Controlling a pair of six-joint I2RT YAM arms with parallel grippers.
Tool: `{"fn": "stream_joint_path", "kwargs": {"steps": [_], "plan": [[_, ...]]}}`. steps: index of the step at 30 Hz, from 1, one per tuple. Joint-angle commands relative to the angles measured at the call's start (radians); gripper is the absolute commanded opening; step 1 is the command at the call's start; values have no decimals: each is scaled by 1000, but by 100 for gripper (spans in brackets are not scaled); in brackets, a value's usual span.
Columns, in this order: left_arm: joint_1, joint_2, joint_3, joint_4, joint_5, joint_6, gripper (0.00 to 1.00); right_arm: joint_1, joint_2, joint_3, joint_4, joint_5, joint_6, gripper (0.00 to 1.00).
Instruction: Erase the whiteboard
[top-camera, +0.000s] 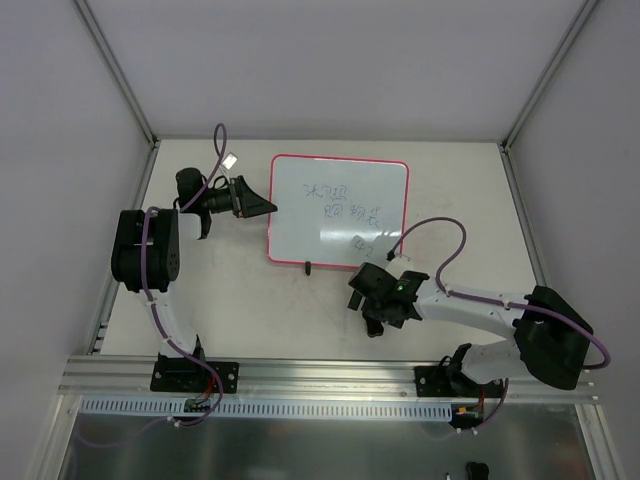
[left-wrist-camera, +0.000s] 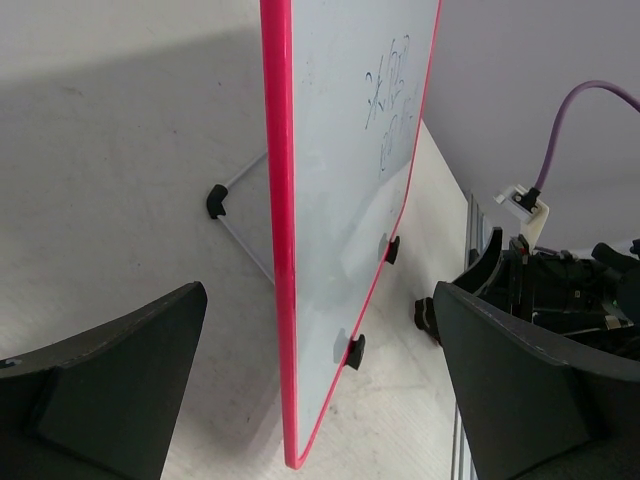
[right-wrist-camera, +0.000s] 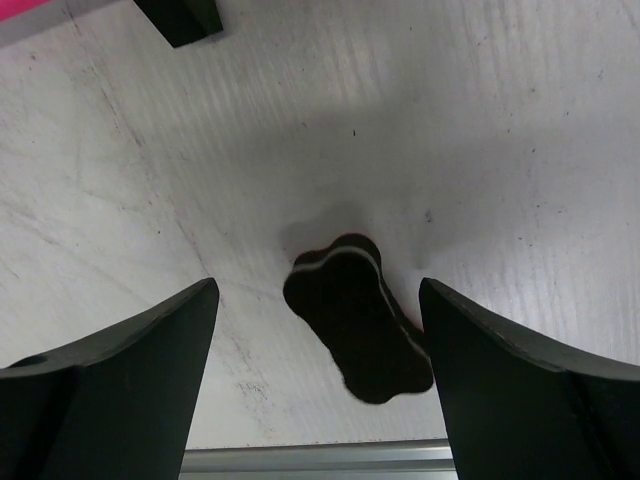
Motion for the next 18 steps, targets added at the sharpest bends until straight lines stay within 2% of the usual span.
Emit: {"fn": "stream_joint_path", "kwargs": {"steps": [1,11,18], "plan": [[-4,13,30,18,50,48,99,31,-14,-13,-17,24,81,85],[-7,10,33,0,44,59,99,50,-25,2,-65,30,85,83],[-12,1,24,-15,34,74,99,55,-9,16,-76,52,-86,79]]}}
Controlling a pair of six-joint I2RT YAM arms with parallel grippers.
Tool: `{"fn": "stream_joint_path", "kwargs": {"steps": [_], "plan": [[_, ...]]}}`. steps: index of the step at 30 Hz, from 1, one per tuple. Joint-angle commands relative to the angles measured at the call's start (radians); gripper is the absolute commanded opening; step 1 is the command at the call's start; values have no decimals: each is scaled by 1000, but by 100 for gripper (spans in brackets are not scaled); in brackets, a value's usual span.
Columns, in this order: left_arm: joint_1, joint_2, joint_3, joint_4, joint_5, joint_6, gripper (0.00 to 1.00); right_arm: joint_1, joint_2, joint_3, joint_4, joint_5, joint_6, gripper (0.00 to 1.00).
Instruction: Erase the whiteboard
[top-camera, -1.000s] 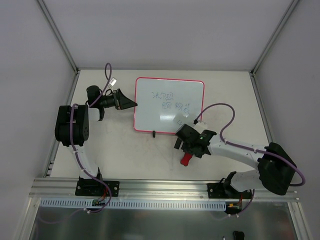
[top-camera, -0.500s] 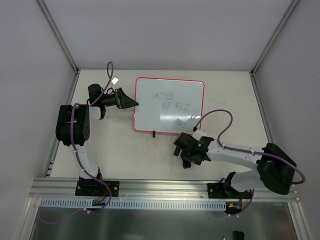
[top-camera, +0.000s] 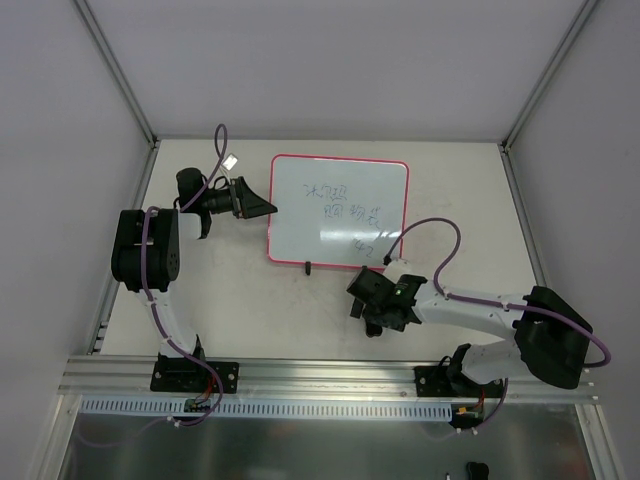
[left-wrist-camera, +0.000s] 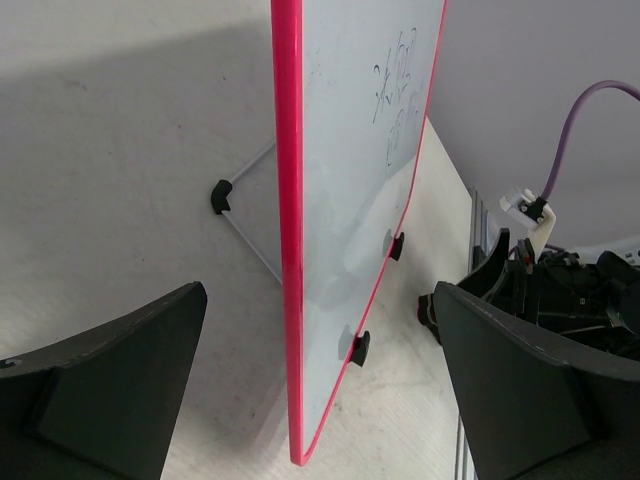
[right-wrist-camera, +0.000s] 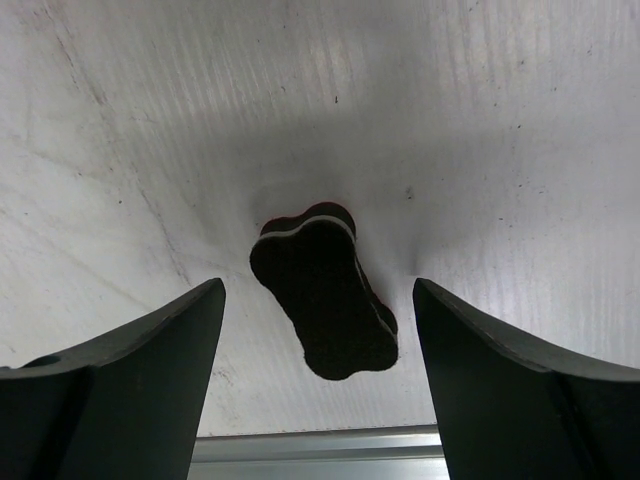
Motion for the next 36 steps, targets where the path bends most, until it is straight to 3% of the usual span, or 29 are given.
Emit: {"fn": "stream_joint_path", "kwargs": {"steps": [1,9,18,28,36], "plan": [[-10,-6,19,10,32,53,99,6,-14,27,-41,48,-109,79],[-17,-7,25,-16,30,74,99,6,-17,32,-61,75,-243,68],[-21,-18,27,-54,10,104,99,4,-5,32,0,29,-375,67],[-24,-19,30,-76,6,120,99,21,34,35,32,-33,-369,64],[-24,-19,31,-80,15,127,99,24,61,47,34,-28,-375,49]]}}
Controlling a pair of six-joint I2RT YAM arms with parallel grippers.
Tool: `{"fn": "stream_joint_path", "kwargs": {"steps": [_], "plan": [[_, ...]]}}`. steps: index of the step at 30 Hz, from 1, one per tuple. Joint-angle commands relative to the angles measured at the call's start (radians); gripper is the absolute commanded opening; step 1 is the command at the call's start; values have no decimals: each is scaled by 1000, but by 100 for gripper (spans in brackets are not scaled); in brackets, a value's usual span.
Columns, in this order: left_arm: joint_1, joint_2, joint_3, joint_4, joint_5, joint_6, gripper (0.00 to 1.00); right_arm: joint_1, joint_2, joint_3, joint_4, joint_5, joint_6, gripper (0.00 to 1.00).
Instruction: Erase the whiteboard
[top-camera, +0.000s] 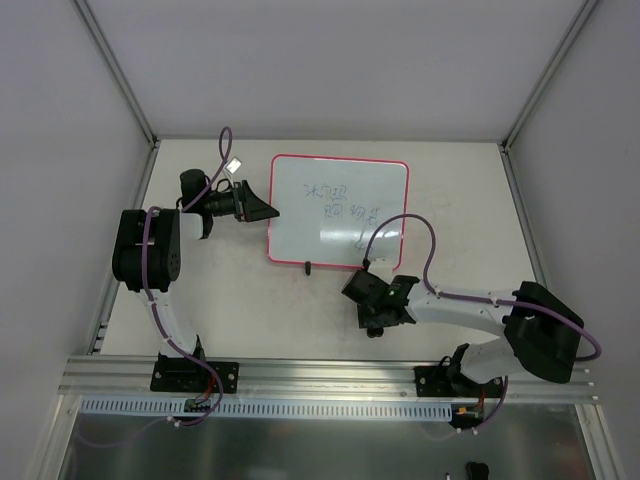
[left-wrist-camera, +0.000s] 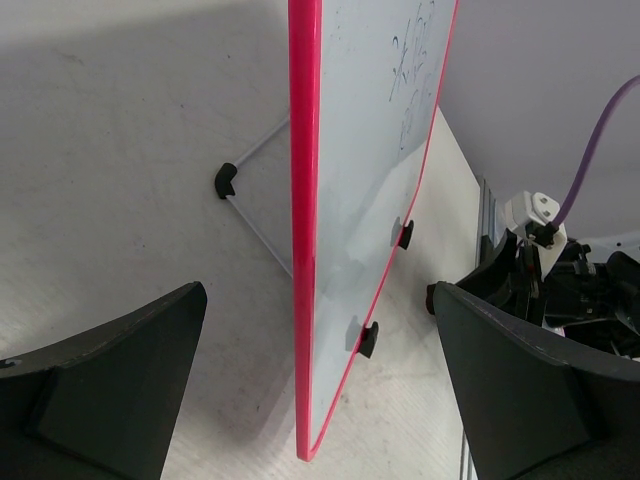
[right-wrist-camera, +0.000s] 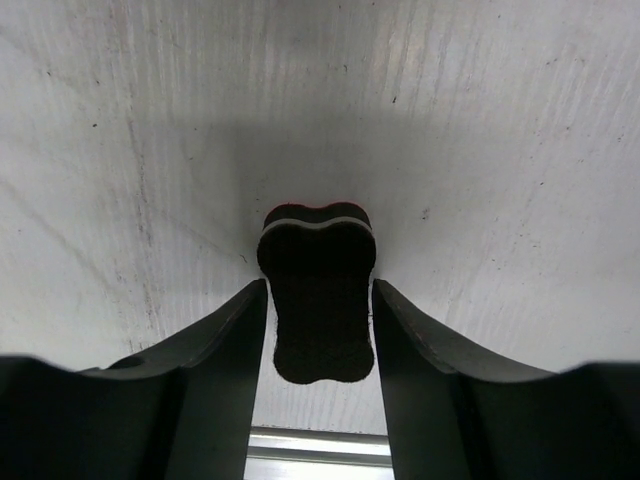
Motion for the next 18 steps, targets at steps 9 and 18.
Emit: {"fn": "stream_joint_path", "kwargs": {"steps": [9,18], "plan": [[-12,-23,28,10,27,45,99,5,28,22,2,7,5,31],[-14,-30,25,8,59,60,99,-1,-66,90,-74,64,-50,15]]}}
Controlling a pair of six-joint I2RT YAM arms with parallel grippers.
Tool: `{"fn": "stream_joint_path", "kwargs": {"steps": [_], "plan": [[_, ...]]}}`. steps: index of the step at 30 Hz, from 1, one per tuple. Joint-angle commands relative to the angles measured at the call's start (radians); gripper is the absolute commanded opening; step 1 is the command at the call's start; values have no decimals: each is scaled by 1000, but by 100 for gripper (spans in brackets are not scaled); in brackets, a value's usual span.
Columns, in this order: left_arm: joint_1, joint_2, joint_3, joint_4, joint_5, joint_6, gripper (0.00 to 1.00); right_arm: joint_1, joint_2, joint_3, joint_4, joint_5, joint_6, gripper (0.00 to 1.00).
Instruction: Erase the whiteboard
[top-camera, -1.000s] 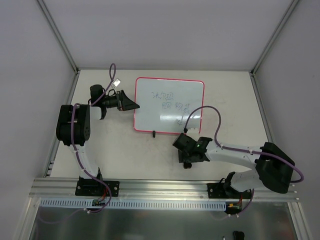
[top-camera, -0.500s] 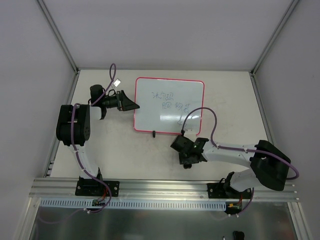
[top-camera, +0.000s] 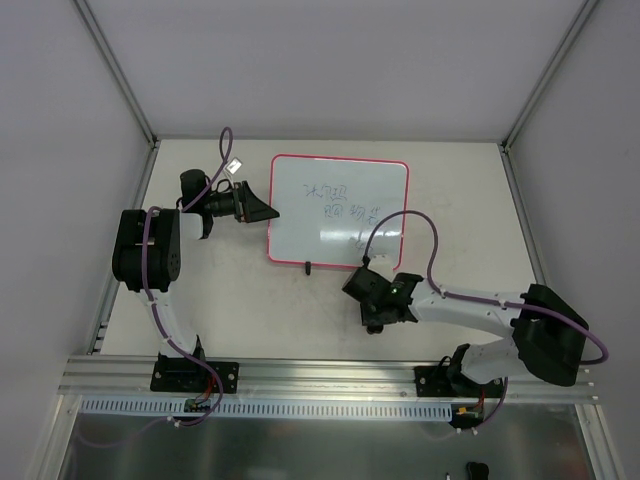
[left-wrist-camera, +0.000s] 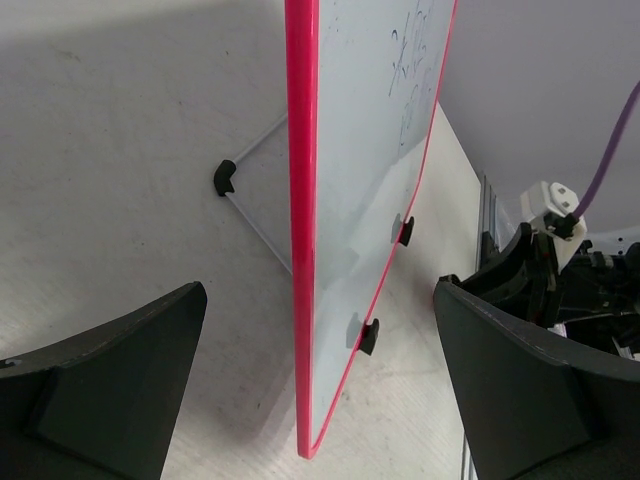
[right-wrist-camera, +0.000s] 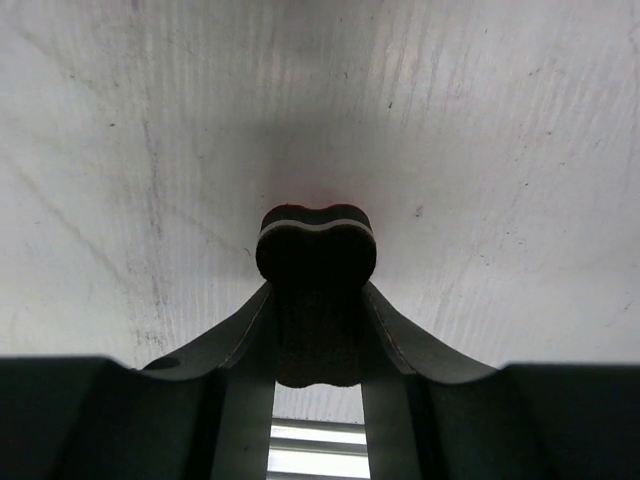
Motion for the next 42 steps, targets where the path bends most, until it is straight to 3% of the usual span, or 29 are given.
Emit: {"fn": "stream_joint_path", "kwargs": {"steps": [1,11,17,20,27,35,42], "plan": [[-12,-29,23,21,61,45,99,-4,-64,97,-73,57,-54,15],[-46,-7,42,29,145,31,96,-170,-101,303,-83,-23,-271,12],[-64,-23,25,31,170,51,89,-237,-21,463,-84,-26,-376,10],[-66,-3,45,18,186,33,80,-265,39,531,-83,-33,-405,7],[-64,19,71,-9,208,23,73,-291,161,685,-75,-24,-495,7],[-56,102,140,-31,246,-56,74,-308,277,869,-66,-44,-558,4],[-52,163,190,-28,260,-119,62,-311,306,921,-46,-55,-586,4]]}}
